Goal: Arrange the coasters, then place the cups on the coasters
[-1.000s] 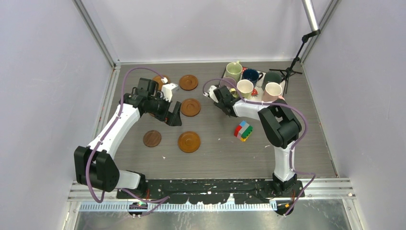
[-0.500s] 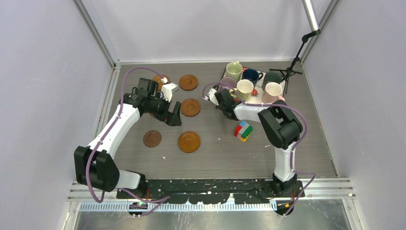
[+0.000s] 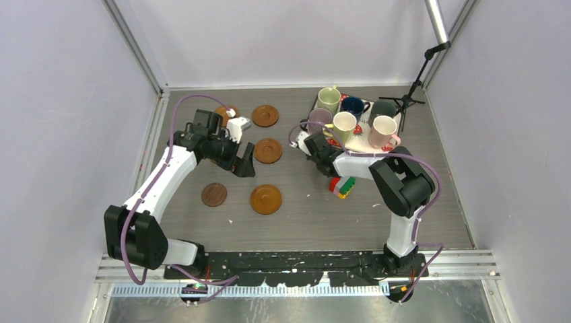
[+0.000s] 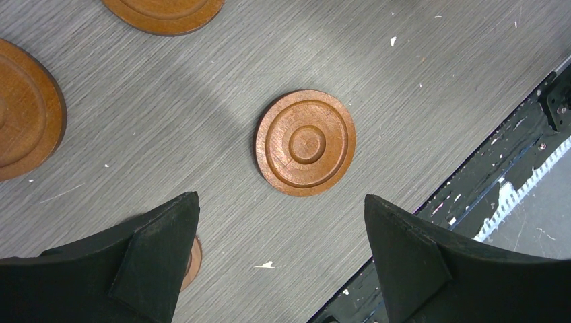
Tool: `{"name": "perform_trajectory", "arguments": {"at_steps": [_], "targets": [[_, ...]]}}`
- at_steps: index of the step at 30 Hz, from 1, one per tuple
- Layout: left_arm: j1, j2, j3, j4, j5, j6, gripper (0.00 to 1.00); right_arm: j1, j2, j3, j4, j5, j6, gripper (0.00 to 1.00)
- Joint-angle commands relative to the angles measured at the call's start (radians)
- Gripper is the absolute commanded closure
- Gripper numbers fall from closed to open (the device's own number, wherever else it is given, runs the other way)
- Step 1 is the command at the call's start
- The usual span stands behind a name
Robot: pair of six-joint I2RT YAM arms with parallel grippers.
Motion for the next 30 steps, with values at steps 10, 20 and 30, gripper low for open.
{"name": "perform_trajectory", "arguments": {"at_steps": [10, 20, 30], "targets": [[0.005, -0.023, 0.024, -0.006, 0.006, 0.014, 0.05, 0.012, 0.027, -0.010, 0.195, 0.091, -0.099, 0.58], [0.005, -0.015, 0.020, -0.007, 0.000, 0.024, 0.05, -0.016, 0.182, 0.028, 0.329, 0.127, -0.225, 0.61], [0.005, -0.003, 0.026, -0.003, 0.003, 0.021, 0.05, -0.026, 0.234, 0.030, 0.308, 0.095, -0.231, 0.72]]}}
